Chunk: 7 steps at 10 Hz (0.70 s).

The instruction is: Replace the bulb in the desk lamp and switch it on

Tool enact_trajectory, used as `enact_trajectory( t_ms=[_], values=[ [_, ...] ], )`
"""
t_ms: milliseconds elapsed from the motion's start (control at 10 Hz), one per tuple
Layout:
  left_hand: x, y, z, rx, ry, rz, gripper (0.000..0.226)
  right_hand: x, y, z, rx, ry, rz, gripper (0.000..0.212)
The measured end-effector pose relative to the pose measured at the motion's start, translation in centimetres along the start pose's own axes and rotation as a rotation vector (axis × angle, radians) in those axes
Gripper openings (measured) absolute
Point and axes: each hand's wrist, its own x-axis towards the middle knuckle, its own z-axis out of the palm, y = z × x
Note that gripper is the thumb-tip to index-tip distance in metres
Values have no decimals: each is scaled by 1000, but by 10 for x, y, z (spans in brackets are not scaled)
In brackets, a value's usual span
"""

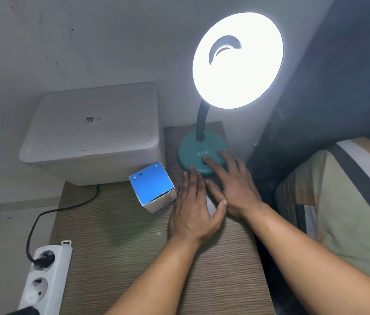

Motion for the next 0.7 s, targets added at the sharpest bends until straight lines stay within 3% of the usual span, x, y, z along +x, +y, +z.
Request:
enact_trajectory(
  t_ms=[300,700],
  values=[
    [-1,-2,7,26,113,47,87,2,-5,0,-63,89,-8,55],
    [-31,20,-24,-10,-89,18,94,-42,-16,-19,65,21,48,58]
  ],
)
